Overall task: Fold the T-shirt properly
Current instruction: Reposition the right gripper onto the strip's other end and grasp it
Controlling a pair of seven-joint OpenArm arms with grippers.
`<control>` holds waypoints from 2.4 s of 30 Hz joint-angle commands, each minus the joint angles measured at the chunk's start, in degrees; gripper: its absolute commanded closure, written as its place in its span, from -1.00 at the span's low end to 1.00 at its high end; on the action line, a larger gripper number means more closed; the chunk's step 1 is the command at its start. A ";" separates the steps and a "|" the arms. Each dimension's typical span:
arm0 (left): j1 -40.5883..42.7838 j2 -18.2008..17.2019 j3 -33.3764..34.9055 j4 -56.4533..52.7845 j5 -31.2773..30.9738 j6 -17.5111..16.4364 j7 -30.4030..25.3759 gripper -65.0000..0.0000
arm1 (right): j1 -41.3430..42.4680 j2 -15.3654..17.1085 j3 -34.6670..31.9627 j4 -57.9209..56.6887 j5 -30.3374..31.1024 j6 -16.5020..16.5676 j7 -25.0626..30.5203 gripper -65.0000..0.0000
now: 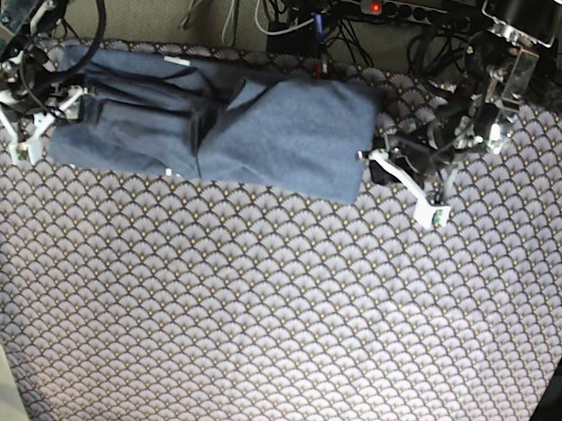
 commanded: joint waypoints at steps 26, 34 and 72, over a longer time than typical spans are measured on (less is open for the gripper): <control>0.29 -0.29 -0.17 0.45 0.95 1.10 0.80 0.99 | 0.49 3.57 0.09 -4.26 0.19 -0.03 2.83 -0.26; 0.29 -0.29 -0.17 0.54 0.95 1.10 0.80 0.99 | 0.49 3.83 0.00 -4.35 0.19 -0.03 2.83 -0.26; 0.38 -0.46 -0.25 1.77 0.33 1.01 0.80 0.99 | -1.71 -0.56 -11.07 -9.10 0.37 -0.03 2.22 1.00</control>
